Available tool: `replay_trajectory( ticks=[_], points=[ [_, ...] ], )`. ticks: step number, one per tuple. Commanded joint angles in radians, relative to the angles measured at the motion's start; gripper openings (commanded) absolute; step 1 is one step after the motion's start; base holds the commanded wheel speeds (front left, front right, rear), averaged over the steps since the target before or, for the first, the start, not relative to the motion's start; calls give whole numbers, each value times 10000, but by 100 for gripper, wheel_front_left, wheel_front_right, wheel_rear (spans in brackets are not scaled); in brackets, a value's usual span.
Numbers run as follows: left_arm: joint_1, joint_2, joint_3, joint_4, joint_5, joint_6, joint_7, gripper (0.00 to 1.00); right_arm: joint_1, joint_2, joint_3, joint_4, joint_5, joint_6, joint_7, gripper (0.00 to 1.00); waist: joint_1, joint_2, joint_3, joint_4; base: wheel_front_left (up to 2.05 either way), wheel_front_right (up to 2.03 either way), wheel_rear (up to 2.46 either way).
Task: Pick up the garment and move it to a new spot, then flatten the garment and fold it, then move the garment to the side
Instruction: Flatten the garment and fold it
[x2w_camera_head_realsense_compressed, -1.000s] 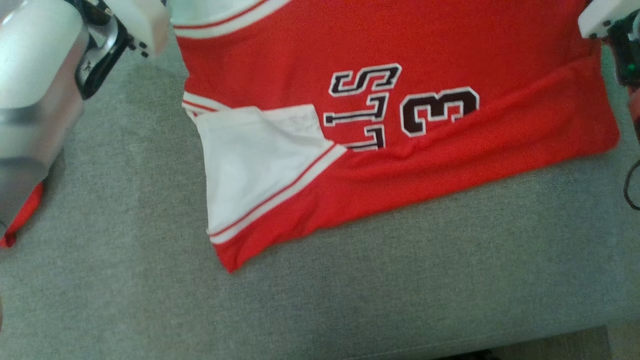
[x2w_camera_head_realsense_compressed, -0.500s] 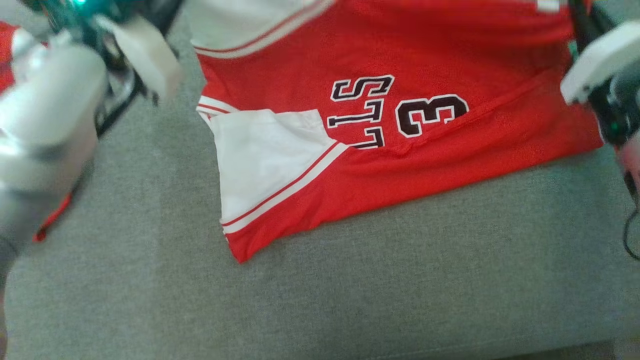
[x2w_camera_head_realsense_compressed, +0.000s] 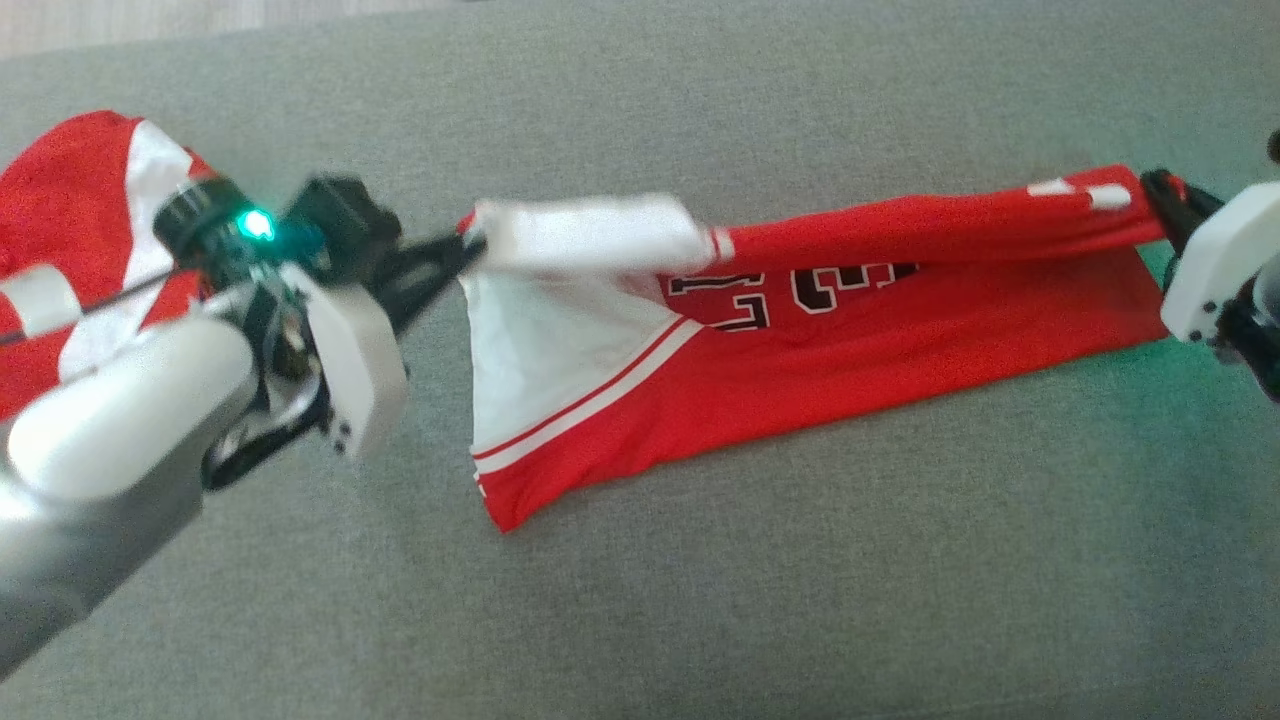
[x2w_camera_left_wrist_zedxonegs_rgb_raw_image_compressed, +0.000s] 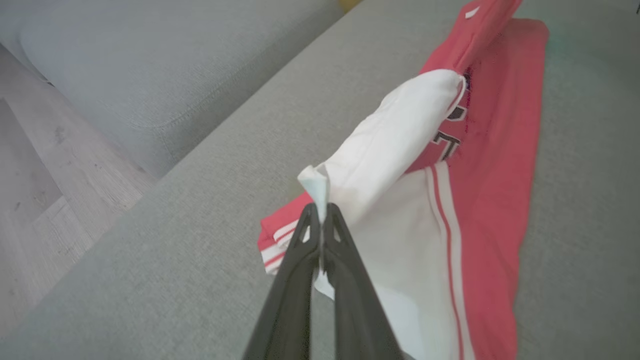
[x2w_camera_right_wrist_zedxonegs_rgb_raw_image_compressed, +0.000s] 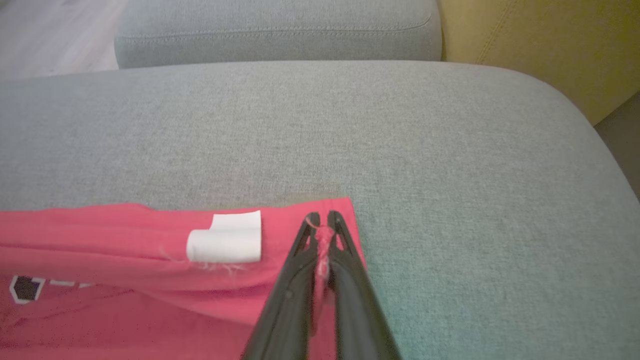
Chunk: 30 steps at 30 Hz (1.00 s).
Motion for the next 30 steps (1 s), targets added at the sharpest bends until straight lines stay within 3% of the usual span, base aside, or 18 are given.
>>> replay_trajectory(
  ticks=[1, 11, 23, 24, 25, 26, 27, 30],
  points=[
    [-186, 662, 455, -618, 65, 19, 391, 0, 129, -466, 194, -183, 38, -9, 85, 0, 3, -1, -62, 29, 0, 0, 0],
    [1046, 1326, 441, -2675, -301, 18, 2156, 0, 296, -809, 1024, -627, 748, -9, 1138, 0, 3, -1, -237, -32, 0, 0, 0],
    [1756, 1414, 440, -3107, -85, 18, 2944, 0, 372, -1003, 1784, -819, 1439, -9, 2073, 0, 3, -1, -295, -204, 0, 0, 0],
    [1804, 1386, 440, -3070, -37, 18, 2939, 0, 358, -997, 1816, -815, 1479, -9, 2105, 71, 3, -1, -315, -228, 0, 0, 0],
    [1833, 1343, 440, -3059, 36, 18, 2848, 17, 350, -978, 1829, -775, 1530, -9, 2130, 100, 3, -1, -341, -255, 0, 0, 0],
    [1827, 1312, 440, -2953, 65, 18, 2635, 78, 347, -960, 1842, -745, 1576, -9, 2138, 100, 3, -1, -371, -276, 0, 0, 0],
    [1839, 1283, 439, -2809, 89, 18, 2451, 100, 348, -944, 1847, -710, 1637, -9, 2163, 100, 3, -1, -411, -304, 0, 0, 0],
    [1892, 1207, 452, -2377, 176, 18, 1875, 100, 368, -953, 1893, -709, 1801, -9, 2232, 100, 3, -1, -563, -376, 0, 0, 0]
  ],
)
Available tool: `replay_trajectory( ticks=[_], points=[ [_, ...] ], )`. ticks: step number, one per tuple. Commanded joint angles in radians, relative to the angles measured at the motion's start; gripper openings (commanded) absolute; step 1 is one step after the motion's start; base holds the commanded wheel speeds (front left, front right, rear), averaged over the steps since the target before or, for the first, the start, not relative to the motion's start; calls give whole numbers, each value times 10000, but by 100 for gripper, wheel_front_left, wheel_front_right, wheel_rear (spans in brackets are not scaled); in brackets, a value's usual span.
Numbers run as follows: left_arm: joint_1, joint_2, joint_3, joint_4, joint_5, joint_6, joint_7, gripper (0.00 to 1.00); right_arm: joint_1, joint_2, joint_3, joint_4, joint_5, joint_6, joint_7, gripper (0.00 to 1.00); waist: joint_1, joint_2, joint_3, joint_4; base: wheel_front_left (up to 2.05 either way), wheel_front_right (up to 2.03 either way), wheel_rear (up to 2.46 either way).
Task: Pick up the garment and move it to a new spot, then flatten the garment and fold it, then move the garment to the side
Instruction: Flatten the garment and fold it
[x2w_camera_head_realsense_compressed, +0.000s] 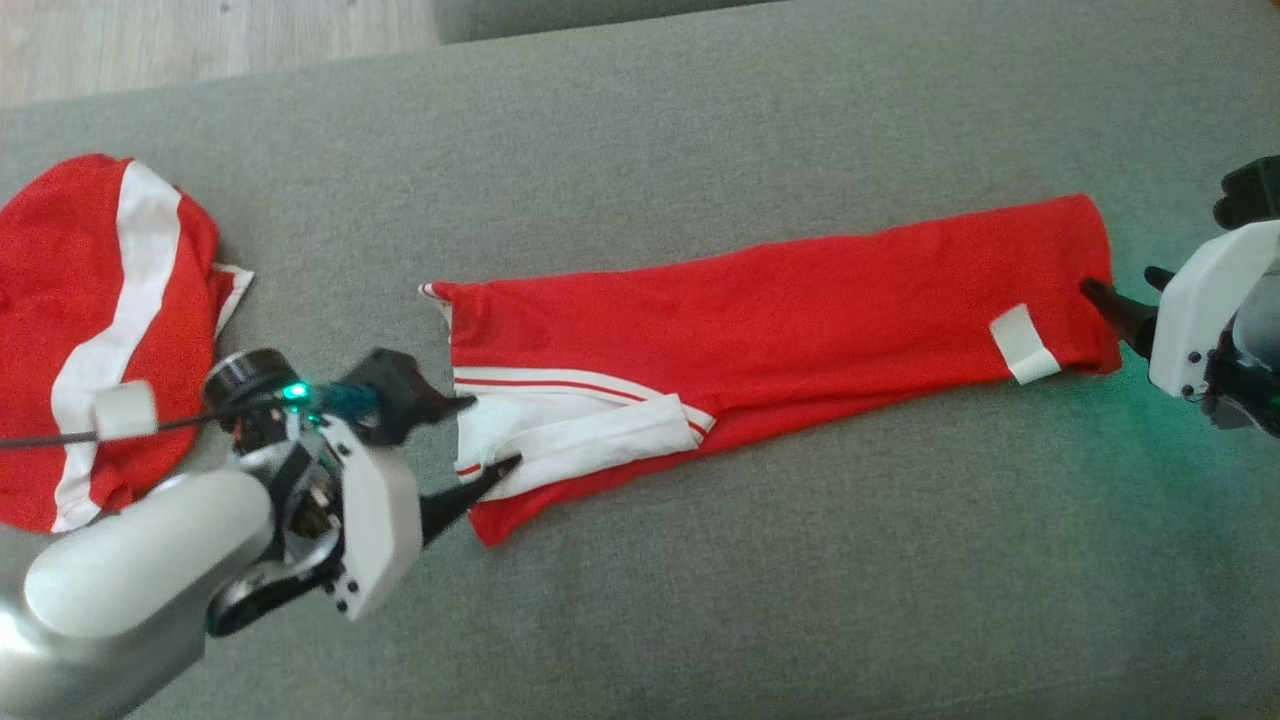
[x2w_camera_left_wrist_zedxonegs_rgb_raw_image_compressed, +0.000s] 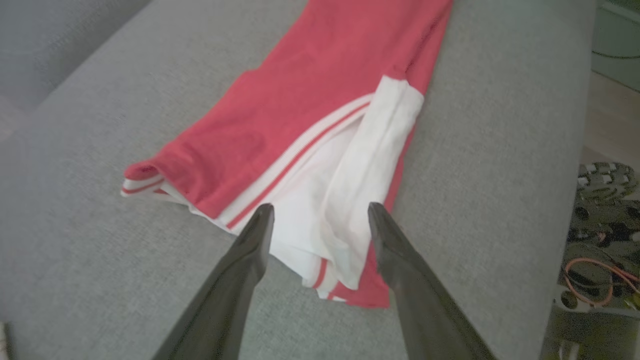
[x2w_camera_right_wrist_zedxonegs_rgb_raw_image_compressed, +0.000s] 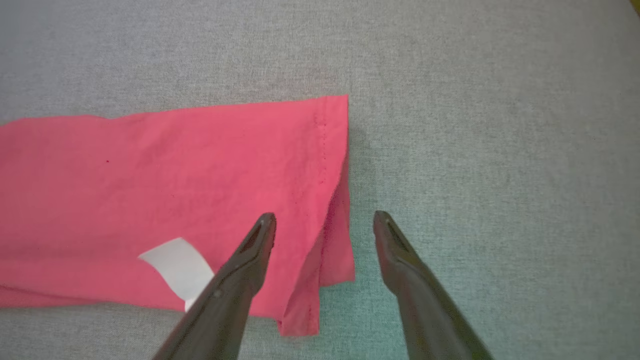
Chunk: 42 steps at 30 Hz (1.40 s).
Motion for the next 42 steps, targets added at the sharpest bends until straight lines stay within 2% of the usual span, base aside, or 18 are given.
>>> replay_trajectory(
  ticks=[1, 3, 5, 7, 9, 13, 17, 21, 22, 24, 28, 34, 35, 39, 42],
  points=[
    [-186, 217, 575, 143, 60, 20, -506, 100, 242, -361, -22, -112, 147, -9, -51, 100, 0, 0, -134, -57, 0, 0, 0],
    [-138, 99, 792, 506, 78, 160, -1069, 100, 189, -446, -41, -132, 140, -9, -266, 100, 0, 0, -260, -80, 0, 0, 0],
    [-134, -42, 1084, 849, 275, 575, -1758, 100, 57, -537, -95, -225, -4, -9, -822, 100, 0, 0, -401, -99, 0, 0, 0],
    [-86, -229, 1456, 1190, 497, 1256, -2553, 100, 22, -480, -400, -303, 174, -9, -1493, 100, 0, 0, -562, -116, 0, 0, 0],
    [135, -538, 2051, 1459, 272, 2020, -3469, 100, 60, -443, -557, -468, 214, -9, -2126, 100, 0, 0, -708, -113, 0, 0, 0],
    [730, -1029, 3136, 1711, -387, 3053, -5125, 100, 134, -306, -843, -630, -35, -9, -3658, 100, 0, 0, -891, -99, 0, 0, 0],
    [1449, -1447, 3990, 1676, -845, 3512, -6010, 100, 351, 117, -1242, -594, -330, -9, -5291, 100, 0, 0, -1025, -70, 0, 0, 0],
    [2376, -2021, 5480, 1257, -551, 3856, -6171, 100, 709, 606, -1604, -493, -1092, -9, -6013, 100, 0, 0, -1152, -35, 0, 0, 0],
    [2376, -2021, 5480, 1257, -551, 3856, -6171, 100, 709, 606, -1604, -493, -1092, -9, -6013, 100, 0, 0, -1152, -35, 0, 0, 0],
    [3067, -2410, 6533, 855, 120, 3834, -6175, 100, 896, 926, -2210, -464, -1564, -9, -6083, 100, 0, 0, -1181, -22, 0, 0, 0],
    [4597, -3358, 8540, 322, 1540, 3435, -6178, 100, 1780, 1588, -4239, -1035, -3338, -9, -6094, 100, 0, 0, -1219, 6, 0, 0, 0],
    [6315, -4888, 10280, 324, 3317, 2403, -6180, 100, 3839, 2902, -6907, -2445, -6247, -9, -6097, 100, 0, 0, -1311, 36, 0, 0, 0],
    [6664, -5289, 10679, 372, 3923, 2077, -6180, 100, 4414, 3368, -7509, -2821, -6974, -9, -6097, 100, 0, 0, -1322, 60, 0, 0, 0],
    [7013, -6052, 11407, 496, 4658, 1389, -6180, 100, 5101, 3989, -8240, -3254, -7949, -9, -6097, 100, 0, 0, -1244, 134, 0, 0, 0],
    [6956, -6382, 11838, 566, 5118, 905, -6180, 100, 5214, 4128, -8568, -3360, -8359, -9, -6098, 100, 0, 0, -1074, 200, 0, 0, 0]
  ],
)
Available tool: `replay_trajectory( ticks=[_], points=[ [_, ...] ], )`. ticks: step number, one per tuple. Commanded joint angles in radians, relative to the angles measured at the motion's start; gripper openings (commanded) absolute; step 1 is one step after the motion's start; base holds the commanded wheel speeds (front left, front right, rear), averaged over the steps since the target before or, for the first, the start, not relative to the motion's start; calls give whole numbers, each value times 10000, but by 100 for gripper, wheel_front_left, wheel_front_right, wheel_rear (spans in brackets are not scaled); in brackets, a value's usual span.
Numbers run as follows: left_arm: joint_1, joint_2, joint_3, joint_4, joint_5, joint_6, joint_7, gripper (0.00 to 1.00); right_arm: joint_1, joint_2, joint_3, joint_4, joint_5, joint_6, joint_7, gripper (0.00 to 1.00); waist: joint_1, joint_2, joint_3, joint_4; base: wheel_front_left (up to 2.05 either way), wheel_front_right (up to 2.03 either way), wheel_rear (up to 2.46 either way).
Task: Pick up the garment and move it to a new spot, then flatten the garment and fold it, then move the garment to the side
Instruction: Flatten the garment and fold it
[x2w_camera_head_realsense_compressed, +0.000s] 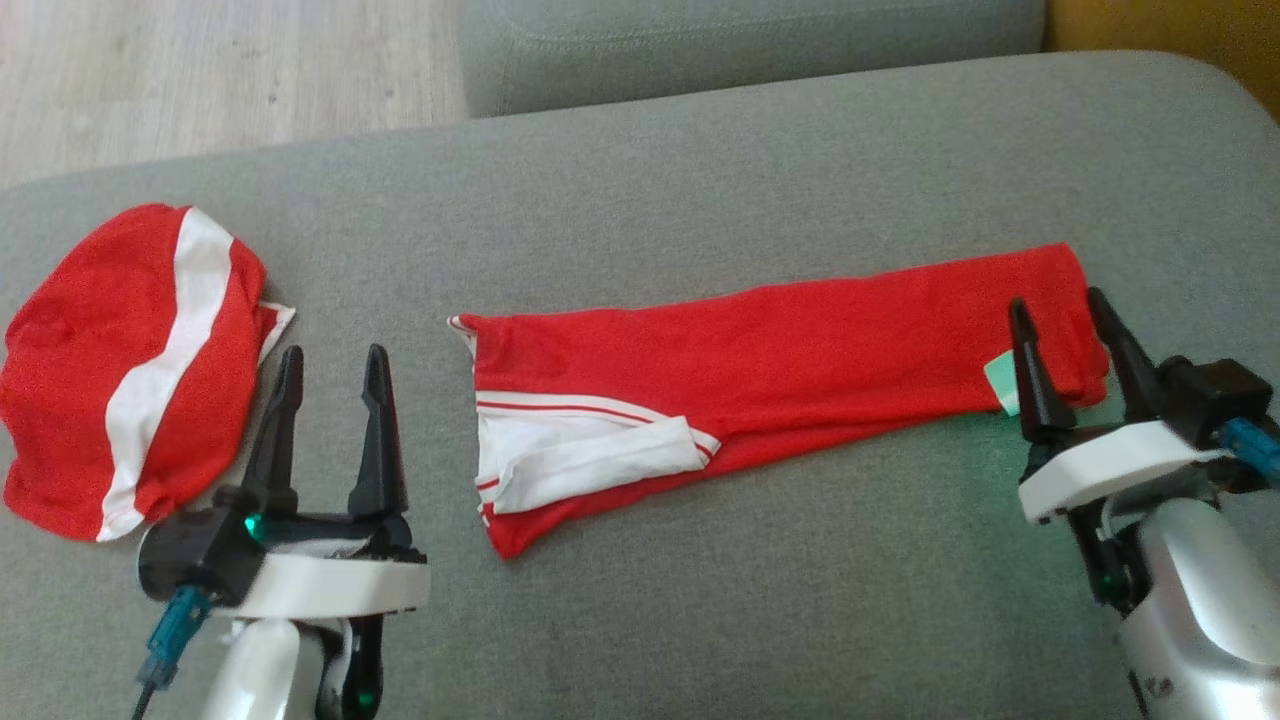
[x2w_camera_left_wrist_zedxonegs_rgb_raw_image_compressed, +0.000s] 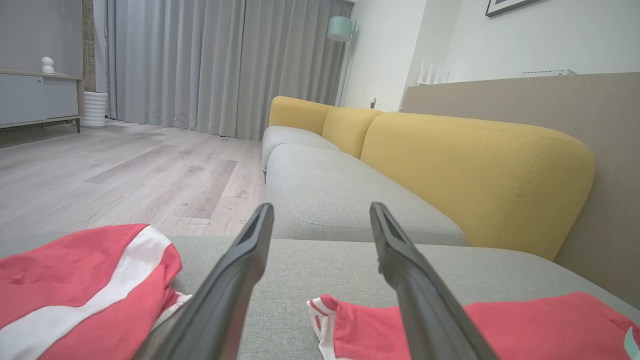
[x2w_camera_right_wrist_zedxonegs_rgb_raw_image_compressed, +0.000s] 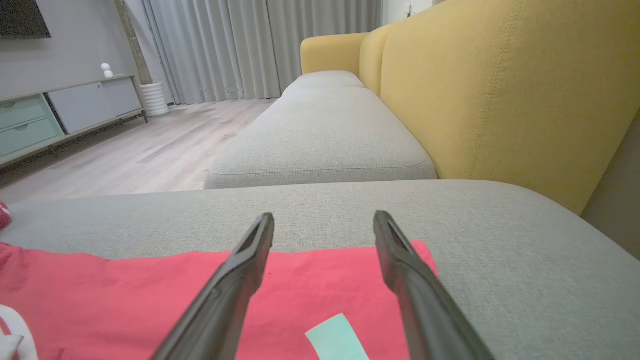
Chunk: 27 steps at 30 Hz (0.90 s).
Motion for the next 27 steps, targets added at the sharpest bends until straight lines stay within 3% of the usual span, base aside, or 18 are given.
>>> replay_trajectory(
  ticks=[1, 9, 20, 27],
  points=[
    [-407, 16, 530, -274, 188, -105, -90, 100, -252, -80, -12, -310, -154, -9, -109, 100, 1, 0, 132, 48, 0, 0, 0],
    [-927, -422, 782, -38, 885, -669, -91, 100, -1306, 88, -1798, 1118, -1228, -9, 91, 100, 1, 0, 915, 313, 0, 0, 0],
    [-1338, -663, 797, 249, 1042, -852, -91, 100, -2611, 764, -4981, 3540, -3449, -9, 1440, 100, 1, 0, 1650, 659, 0, 0, 0],
    [-1421, -700, 847, 263, 1083, -867, -91, 100, -2894, 1309, -5687, 4115, -3747, -9, 1887, 100, 1, 0, 1812, 589, 0, 0, 0]
  ],
)
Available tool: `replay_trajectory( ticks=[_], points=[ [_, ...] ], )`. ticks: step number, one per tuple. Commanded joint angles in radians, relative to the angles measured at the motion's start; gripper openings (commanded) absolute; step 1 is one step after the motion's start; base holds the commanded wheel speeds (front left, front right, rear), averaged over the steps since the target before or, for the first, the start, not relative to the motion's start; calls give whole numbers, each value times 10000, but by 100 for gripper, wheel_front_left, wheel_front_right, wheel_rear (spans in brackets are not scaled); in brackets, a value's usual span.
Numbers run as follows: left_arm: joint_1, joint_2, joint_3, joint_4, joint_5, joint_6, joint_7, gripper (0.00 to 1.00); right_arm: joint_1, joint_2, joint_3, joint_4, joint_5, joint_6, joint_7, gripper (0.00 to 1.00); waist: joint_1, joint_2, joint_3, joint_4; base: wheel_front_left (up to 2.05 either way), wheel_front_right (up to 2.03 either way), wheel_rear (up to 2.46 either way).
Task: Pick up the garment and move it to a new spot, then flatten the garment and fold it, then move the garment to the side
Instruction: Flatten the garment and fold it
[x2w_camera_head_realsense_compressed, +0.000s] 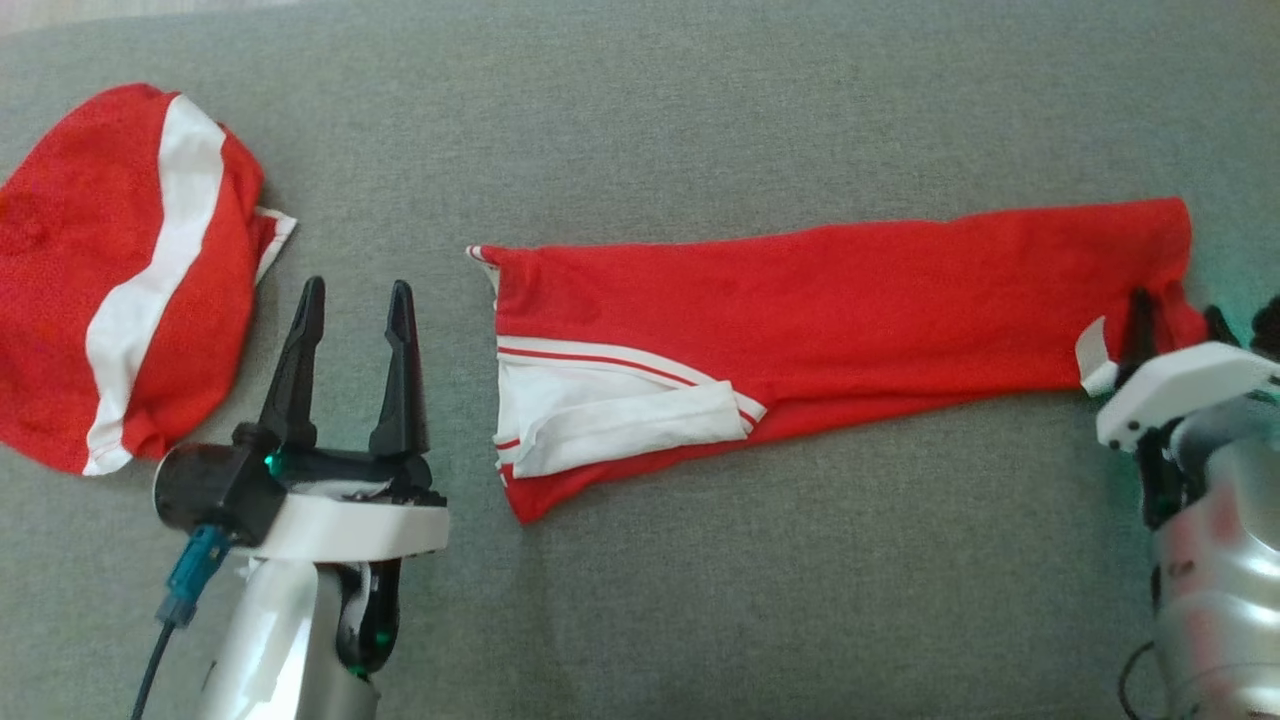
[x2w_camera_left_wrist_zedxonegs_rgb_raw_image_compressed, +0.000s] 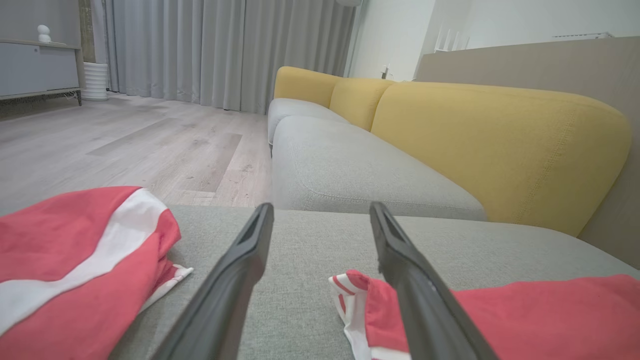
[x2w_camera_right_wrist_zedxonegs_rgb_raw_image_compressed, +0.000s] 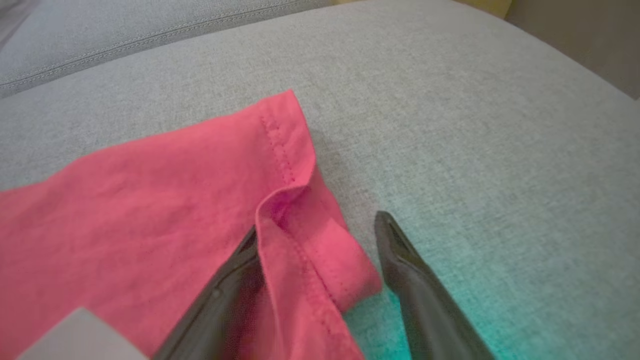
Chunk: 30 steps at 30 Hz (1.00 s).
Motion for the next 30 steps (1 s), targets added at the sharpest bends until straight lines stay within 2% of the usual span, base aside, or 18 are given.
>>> replay_trajectory(
  ticks=[1, 5, 6, 7, 8, 16, 25, 30],
  points=[
    [-351, 41, 301, -313, 91, -53, -51, 100, -179, 236, 188, 7, -26, -9, 110, 100, -1, 0, 40, -49, 0, 0, 0],
    [-426, 33, 239, -314, 90, -55, -51, 100, -308, 435, 264, 214, 123, -9, 190, 100, -1, 0, 87, -155, 0, 0, 0],
    [-441, 33, 232, -315, 88, -55, -51, 100, -343, 471, 296, 282, 222, -9, 238, 93, -1, 0, 92, -181, 0, 0, 0],
    [-451, 35, 230, -314, 88, -55, -51, 100, -370, 494, 344, 331, 294, -9, 265, 25, -1, 0, 90, -205, 0, 0, 0],
    [-457, 39, 234, -316, 86, -55, -51, 100, -392, 505, 400, 359, 343, -9, 273, 0, -1, 0, 88, -230, 0, 0, 0],
    [-475, 90, 209, -325, 38, -56, -51, 100, -505, -6, 365, 214, 720, -9, -18, 0, -1, 0, -29, -298, 0, 0, 0],
    [-391, 114, 217, -375, -56, -57, -51, 100, -562, -1334, -465, 264, 171, -9, -341, 0, -1, 0, -239, -206, 0, 0, 0],
    [-283, 132, 204, -325, -98, -57, -51, 100, -769, -1374, -927, 386, -249, -9, -530, 0, -1, 0, -494, -169, 0, 0, 0]
  ],
)
